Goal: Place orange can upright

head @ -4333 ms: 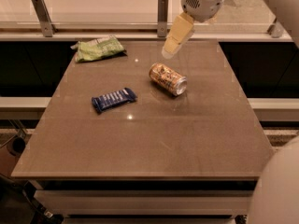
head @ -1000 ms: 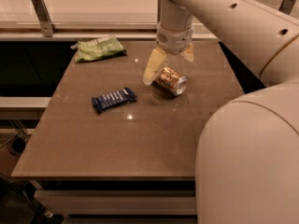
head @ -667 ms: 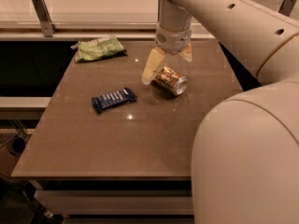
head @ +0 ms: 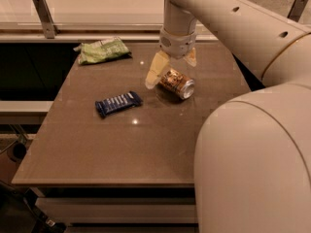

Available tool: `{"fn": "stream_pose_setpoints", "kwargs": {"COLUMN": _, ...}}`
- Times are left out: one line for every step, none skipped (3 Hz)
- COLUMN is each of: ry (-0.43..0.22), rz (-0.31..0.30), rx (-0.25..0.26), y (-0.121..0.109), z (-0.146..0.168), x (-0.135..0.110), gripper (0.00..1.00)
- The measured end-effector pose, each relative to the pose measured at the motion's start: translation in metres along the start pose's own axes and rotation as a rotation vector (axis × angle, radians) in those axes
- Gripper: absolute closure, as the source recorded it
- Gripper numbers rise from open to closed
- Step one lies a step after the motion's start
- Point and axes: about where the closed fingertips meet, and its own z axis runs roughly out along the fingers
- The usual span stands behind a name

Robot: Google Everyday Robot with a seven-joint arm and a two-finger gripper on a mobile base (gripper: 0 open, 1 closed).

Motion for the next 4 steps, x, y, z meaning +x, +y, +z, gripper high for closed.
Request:
{"fn": "stream_pose_setpoints", "kwargs": {"ry": 0.004, "rz": 0.006, "rx": -0.018, "y": -0.0007, "z": 0.0079, "x": 0.0024, "gripper": 0.0}}
{"fn": "stream_pose_setpoints", "kwargs": {"ry": 0.007, "rz": 0.006, "rx": -0.023, "y": -0.0002, "z": 0.0129, "x": 0.0033, "gripper": 0.17}}
{"fn": "stream_pose_setpoints", "kwargs": {"ry": -0.005, "rz": 0.005, "rx": -0.021, "y": -0.0007, "z": 0.0154, "x": -0.0009, "gripper": 0.41}}
{"fn": "stream_pose_setpoints", "kwargs": {"ry": -0.013, "rz": 0.005, "rx": -0.019, "y": -0.001, "z": 0.0178, "x": -0.0042, "gripper": 0.64}}
